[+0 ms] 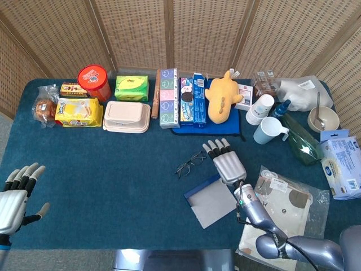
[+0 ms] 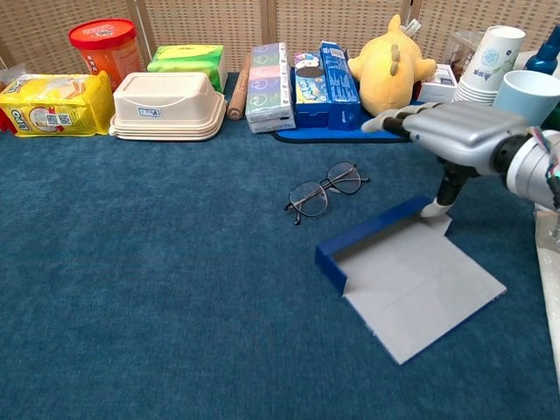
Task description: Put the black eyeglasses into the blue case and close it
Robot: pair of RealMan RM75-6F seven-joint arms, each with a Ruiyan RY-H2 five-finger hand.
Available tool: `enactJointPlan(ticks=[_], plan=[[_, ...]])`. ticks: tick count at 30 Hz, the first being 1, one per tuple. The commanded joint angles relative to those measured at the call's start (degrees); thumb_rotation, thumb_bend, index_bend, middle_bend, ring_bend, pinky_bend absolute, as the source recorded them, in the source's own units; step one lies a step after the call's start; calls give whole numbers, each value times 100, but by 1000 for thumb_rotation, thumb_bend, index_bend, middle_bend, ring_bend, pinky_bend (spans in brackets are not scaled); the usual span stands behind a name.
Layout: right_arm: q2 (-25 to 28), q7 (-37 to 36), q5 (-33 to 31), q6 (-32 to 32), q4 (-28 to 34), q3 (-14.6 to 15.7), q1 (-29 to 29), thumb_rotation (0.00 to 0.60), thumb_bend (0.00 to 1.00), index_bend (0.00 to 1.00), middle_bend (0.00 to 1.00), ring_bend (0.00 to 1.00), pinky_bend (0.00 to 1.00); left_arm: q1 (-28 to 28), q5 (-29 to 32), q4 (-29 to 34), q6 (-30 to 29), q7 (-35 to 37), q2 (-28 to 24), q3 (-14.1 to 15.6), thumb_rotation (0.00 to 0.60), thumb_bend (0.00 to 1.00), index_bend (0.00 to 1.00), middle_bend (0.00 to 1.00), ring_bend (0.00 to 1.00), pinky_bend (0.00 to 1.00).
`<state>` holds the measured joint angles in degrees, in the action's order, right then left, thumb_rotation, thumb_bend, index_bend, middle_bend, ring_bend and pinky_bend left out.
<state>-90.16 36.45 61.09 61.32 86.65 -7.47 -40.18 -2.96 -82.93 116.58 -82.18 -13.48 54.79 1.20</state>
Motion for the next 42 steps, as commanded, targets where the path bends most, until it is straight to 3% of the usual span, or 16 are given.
enactJointPlan(ticks=[1, 9, 12, 16, 23, 30, 42], plan=[[49, -76, -123, 63, -186, -80, 64, 600, 32, 0, 48, 0, 61, -14, -4, 3, 11, -12, 5, -6, 600, 265, 60, 54, 0, 0], [313, -35, -447, 73, -258, -157, 175, 600, 35, 0, 47, 0, 61, -28, -14, 18, 26, -24, 9, -1, 600, 266, 60, 54, 0, 0], [582, -230, -577, -152, 111, -196, 194, 600, 46, 0, 43, 0, 61, -22, -36, 10, 14, -15, 12, 5, 600, 266, 60, 54, 0, 0], [961, -405, -261, -295, 657, -206, 124, 600, 75, 3, 46, 0, 61, -29, -72, 5, 20, -8, 14, 15, 600, 266, 60, 55, 0, 0], [1109, -207, 5, -126, 1173, -285, -9, 600, 96, 38, 65, 0, 61, -8, -103, -32, -21, 46, 35, 20, 600, 266, 60, 54, 0, 0], [696, 241, -43, -240, 1415, -361, -408, 600, 94, 74, 79, 0, 61, 19, -87, -109, -10, 136, 57, 52, 600, 265, 60, 55, 0, 0], [-151, 565, -560, -476, 746, -446, -977, 600, 94, 99, 85, 0, 61, 99, -125, -235, -84, 347, -15, 94, 600, 265, 60, 54, 0, 0]])
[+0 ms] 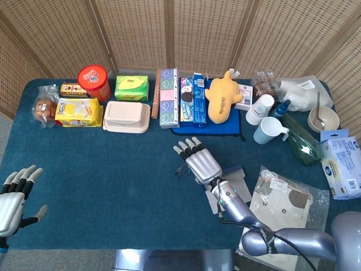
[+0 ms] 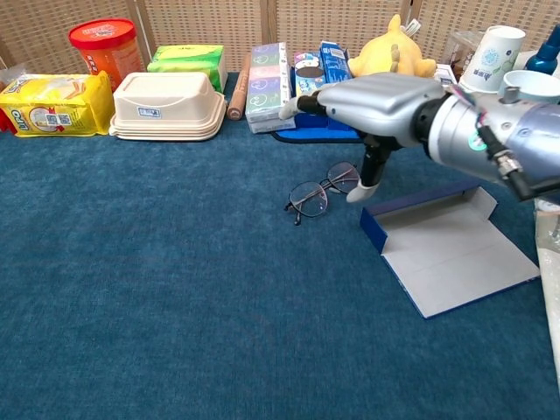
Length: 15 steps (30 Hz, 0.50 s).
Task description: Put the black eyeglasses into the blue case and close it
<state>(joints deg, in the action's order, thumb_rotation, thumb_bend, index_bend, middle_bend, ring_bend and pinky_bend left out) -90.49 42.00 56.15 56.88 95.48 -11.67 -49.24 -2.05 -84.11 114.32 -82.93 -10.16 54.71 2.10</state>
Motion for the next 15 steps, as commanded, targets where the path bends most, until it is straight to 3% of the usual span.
enactJointPlan(ticks=[1, 15], plan=[[-237, 24, -94, -50, -318, -36, -132, 600, 94, 98, 85, 0, 61, 24, -10, -18, -27, 39, -20, 9, 600, 265, 60, 54, 0, 0], [-787, -46, -353, -216, -1208, -28, -419, 600, 93, 94, 80, 0, 61, 106, -92, -53, -120, 128, -45, 44, 600, 266, 60, 55, 0, 0]])
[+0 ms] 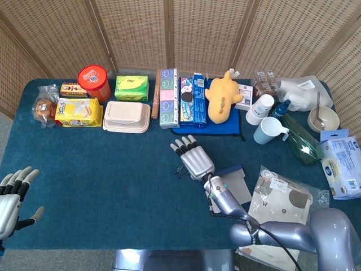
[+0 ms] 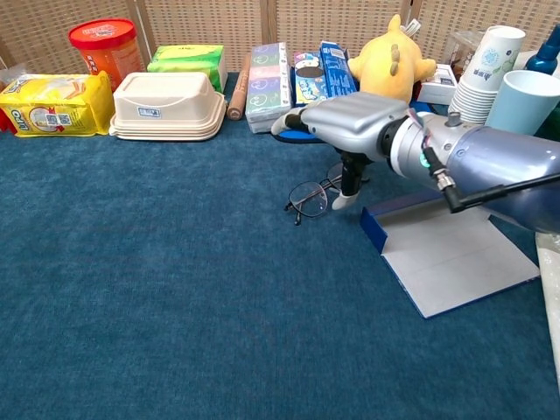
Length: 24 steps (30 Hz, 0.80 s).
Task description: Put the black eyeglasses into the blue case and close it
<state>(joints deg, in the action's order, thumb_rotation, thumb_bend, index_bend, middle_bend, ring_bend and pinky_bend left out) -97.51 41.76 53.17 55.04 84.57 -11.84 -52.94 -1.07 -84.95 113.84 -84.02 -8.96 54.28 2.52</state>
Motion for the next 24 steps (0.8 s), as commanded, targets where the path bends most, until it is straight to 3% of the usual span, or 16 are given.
enactJointPlan(ticks=[1, 24], plan=[[-116, -22, -70, -46, -169, -13, -70, 600, 93, 93, 80, 0, 61, 15, -13, -10, -20, 14, -3, 4, 600, 265, 60, 55, 0, 0], [-737, 112, -397, -223, -1254, -193, -530, 600, 94, 85, 76, 0, 61, 108, -3, -206, -76, 265, -20, 11, 600, 265, 60, 54, 0, 0]])
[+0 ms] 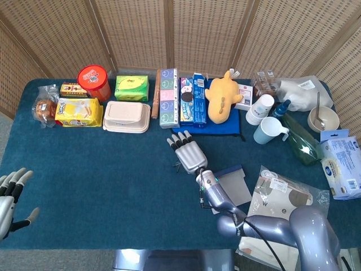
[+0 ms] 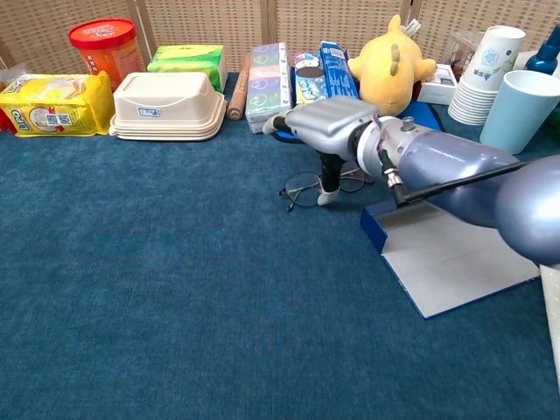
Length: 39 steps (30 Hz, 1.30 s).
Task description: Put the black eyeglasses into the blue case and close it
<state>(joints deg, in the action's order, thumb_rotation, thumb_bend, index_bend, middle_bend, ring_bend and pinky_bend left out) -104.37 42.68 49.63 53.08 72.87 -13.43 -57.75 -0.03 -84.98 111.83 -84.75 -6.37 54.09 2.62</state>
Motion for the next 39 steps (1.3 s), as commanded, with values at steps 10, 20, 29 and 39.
enactJointPlan(ticks=[10, 20, 29, 39], plan=[[189, 149, -185, 21, 175, -23, -46, 600, 174, 246, 90, 0, 66, 15, -16, -72, 9, 95, 18, -1, 600, 266, 60, 54, 0, 0], [388, 206, -352, 65, 408, 102, 40, 600, 236, 322, 98, 0, 67, -18, -67, -93, 28, 103, 60, -28, 600, 266, 60, 55, 0, 0], [371, 145, -404, 60, 319, 164, 51, 600, 238, 347, 105, 0, 68, 7, -78, -109, -6, 112, 55, -28, 600, 266, 60, 55, 0, 0], [327, 97, -402, 46, 292, 174, 17, 600, 237, 438, 136, 0, 69, 21, -103, -123, -41, 121, 55, -37, 600, 266, 60, 55, 0, 0]])
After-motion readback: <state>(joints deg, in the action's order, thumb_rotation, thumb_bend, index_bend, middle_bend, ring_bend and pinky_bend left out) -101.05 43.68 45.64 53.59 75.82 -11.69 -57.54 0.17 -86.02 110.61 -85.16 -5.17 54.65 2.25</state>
